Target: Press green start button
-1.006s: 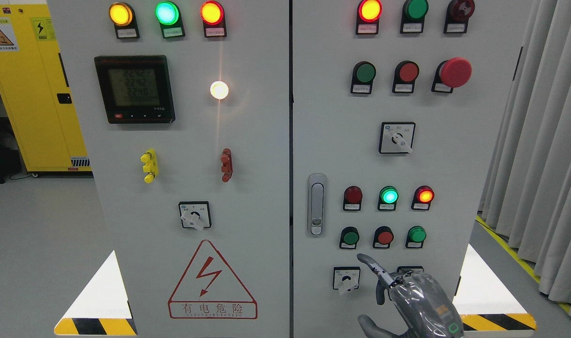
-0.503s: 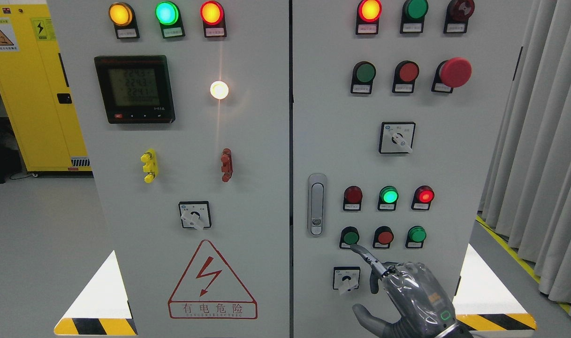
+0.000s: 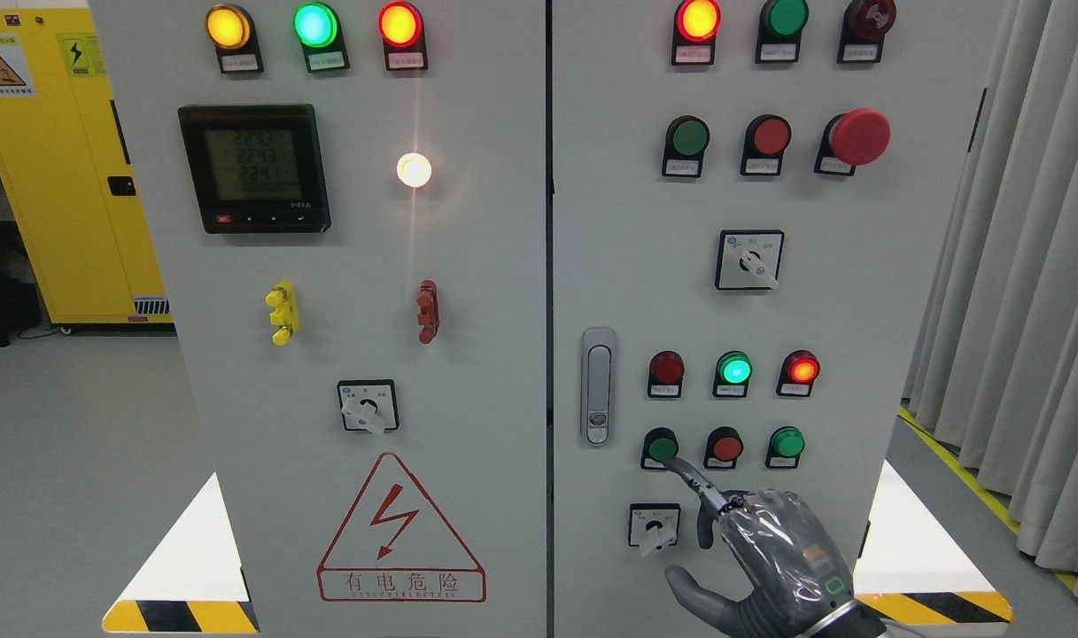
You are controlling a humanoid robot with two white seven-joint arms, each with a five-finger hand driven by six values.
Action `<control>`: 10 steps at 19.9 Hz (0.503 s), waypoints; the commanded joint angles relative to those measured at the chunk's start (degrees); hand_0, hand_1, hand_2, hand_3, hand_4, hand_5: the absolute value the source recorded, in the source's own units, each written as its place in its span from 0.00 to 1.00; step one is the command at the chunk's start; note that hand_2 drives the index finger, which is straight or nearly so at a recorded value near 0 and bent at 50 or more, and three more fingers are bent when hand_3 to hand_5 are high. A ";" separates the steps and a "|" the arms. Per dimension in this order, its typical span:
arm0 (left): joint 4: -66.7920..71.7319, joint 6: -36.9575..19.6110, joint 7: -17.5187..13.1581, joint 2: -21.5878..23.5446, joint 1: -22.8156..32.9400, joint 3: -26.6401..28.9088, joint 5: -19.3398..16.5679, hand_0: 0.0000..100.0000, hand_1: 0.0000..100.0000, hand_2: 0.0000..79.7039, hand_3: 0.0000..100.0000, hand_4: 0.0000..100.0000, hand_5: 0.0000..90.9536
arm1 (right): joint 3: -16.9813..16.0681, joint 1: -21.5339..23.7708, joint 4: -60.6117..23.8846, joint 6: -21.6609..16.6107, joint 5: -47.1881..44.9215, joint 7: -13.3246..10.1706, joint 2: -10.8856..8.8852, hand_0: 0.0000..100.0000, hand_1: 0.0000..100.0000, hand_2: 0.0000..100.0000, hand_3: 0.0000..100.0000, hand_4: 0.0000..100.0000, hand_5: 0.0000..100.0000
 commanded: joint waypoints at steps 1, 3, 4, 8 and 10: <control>-1.49 0.02 0.04 0.06 -1.49 0.00 0.00 0.12 0.56 0.00 0.00 0.00 0.00 | -0.42 -0.72 1.65 0.49 -0.19 0.02 0.02 0.38 0.70 0.00 0.77 0.81 0.87; -1.49 0.02 0.04 -0.03 -1.49 0.00 0.00 0.12 0.56 0.00 0.00 0.00 0.00 | -0.42 -0.89 1.65 0.58 -0.27 0.02 0.02 0.39 0.70 0.00 0.77 0.81 0.87; -1.49 0.02 0.04 -0.03 -1.49 0.00 0.00 0.12 0.56 0.00 0.00 0.00 0.00 | -0.42 -1.16 1.65 0.58 -0.19 0.11 0.02 0.39 0.70 0.00 0.77 0.81 0.87; -1.49 0.02 0.04 -0.03 -1.49 0.00 0.00 0.12 0.56 0.00 0.00 0.00 0.00 | -0.25 -1.16 1.74 0.67 -0.10 0.64 0.11 0.39 0.70 0.00 0.77 0.81 0.87; -1.49 0.02 0.04 -0.03 -1.49 0.00 0.00 0.12 0.56 0.00 0.00 0.00 0.00 | 0.10 -1.16 1.82 1.54 -0.10 0.73 0.11 0.39 0.70 0.00 0.77 0.81 0.87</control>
